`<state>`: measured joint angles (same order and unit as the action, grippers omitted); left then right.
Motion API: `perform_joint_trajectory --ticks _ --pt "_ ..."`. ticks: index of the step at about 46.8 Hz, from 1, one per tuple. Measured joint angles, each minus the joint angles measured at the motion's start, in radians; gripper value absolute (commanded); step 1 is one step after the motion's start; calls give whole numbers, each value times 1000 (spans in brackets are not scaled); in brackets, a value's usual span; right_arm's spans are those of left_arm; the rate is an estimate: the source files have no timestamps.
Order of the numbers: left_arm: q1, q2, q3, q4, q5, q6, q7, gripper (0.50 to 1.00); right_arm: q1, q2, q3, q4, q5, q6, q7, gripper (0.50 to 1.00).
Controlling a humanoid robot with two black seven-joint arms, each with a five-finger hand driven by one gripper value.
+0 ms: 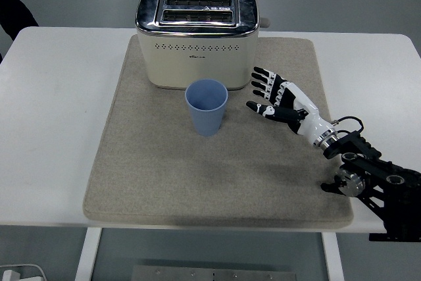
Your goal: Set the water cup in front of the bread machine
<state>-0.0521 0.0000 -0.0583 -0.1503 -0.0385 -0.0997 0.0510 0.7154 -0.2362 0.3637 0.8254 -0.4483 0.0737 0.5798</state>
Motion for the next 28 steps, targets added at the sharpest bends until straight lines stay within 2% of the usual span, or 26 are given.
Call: perform_joint_trajectory --ticks 11,20,28 --pt "0 0 0 0 0 0 1 1000 23 -82 0 -2 112 21 -10 915" --pt "0 0 0 -1 2 0 1 1000 50 -102 10 -6 248 24 -133 915" --pt "0 0 0 -1 2 0 1 1000 65 -102 79 -6 346 69 -264 915"
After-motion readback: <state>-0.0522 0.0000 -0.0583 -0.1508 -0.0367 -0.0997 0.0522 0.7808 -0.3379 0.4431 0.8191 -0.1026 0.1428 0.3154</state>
